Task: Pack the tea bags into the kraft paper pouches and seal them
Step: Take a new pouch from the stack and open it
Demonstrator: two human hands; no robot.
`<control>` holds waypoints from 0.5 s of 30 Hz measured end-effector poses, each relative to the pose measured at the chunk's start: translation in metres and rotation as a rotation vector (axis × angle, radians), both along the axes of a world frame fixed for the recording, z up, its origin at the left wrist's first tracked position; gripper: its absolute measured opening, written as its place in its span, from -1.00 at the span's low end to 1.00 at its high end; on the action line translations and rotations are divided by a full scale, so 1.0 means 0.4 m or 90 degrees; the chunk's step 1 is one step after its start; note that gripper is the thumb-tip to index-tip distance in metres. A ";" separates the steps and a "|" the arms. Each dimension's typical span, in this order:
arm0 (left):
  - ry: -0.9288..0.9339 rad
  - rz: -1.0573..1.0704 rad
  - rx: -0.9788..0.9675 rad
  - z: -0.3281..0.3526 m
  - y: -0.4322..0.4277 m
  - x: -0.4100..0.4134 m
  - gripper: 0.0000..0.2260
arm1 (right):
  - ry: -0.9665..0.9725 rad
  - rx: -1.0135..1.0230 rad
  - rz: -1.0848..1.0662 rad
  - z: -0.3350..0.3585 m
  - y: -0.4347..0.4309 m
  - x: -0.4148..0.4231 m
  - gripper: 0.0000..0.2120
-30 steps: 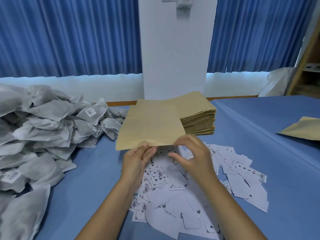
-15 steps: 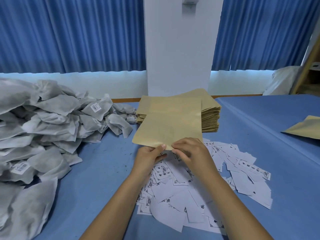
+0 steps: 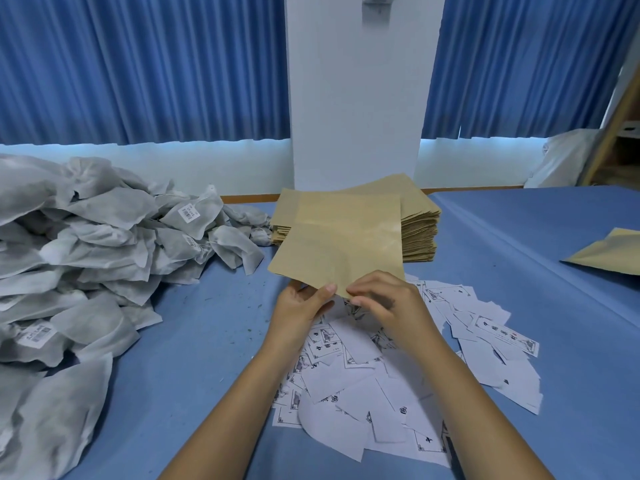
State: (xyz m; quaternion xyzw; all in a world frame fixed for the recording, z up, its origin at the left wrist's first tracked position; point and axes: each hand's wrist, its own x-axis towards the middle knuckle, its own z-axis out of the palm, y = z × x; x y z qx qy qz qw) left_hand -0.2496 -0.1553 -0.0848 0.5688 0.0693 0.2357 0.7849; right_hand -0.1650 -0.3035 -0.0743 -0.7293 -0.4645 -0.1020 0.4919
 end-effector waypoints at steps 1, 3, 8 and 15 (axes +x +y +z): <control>-0.001 0.002 0.007 -0.001 0.000 0.000 -0.60 | 0.005 0.000 0.007 0.001 -0.003 0.001 -0.86; -0.007 0.002 0.014 -0.002 0.000 -0.002 -0.61 | 0.007 0.000 0.014 0.002 -0.007 0.000 -0.86; 0.000 0.012 0.005 -0.001 -0.003 -0.002 -0.63 | -0.081 -0.038 -0.022 -0.004 -0.003 -0.005 -0.84; -0.004 0.036 0.125 -0.001 -0.026 0.006 -0.75 | -0.159 -0.035 -0.123 -0.021 0.035 -0.024 -0.96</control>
